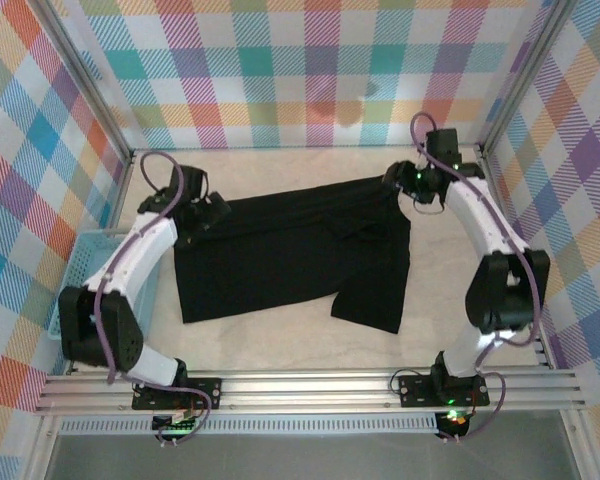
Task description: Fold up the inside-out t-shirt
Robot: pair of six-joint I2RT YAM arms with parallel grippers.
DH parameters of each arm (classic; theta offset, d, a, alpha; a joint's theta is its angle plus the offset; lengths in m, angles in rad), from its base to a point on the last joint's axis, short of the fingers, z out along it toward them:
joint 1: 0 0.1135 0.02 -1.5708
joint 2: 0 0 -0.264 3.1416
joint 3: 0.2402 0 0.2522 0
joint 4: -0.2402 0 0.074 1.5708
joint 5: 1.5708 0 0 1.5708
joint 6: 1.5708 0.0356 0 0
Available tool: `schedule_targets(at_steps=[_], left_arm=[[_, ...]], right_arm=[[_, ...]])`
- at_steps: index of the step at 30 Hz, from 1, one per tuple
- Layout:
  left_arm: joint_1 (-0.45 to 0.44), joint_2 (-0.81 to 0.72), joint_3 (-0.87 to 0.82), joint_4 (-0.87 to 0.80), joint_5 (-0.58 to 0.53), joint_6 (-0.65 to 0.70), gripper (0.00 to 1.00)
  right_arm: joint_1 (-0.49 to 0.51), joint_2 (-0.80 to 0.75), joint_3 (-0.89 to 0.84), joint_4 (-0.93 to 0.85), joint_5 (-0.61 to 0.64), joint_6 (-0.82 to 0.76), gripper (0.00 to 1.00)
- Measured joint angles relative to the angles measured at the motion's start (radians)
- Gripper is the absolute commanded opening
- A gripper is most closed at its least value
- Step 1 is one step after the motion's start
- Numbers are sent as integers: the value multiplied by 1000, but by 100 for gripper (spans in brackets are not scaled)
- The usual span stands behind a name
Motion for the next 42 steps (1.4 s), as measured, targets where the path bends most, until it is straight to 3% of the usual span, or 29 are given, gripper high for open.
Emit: schedule_targets(at_steps=[7,14,26,33,42], left_arm=[[-156,-205,-220,-164,-138,-73,98],[-161,-347,-419,-241,-198,-136,92],[-161,-305,-597,-145,-167,-192,76],[-130,-208,-635,-18,-110,-211,61],[-125,-205,-640,49,-105,-224,40]], right_arm=[[89,-263,-388,-10,45,1,64],[175,-464,-573,-34,76,14,64],[230,-573,-744,-103,144,58,64],[255,-597,-792,-118,174,119,64],[346,-593,-841,-129,203,209,63]])
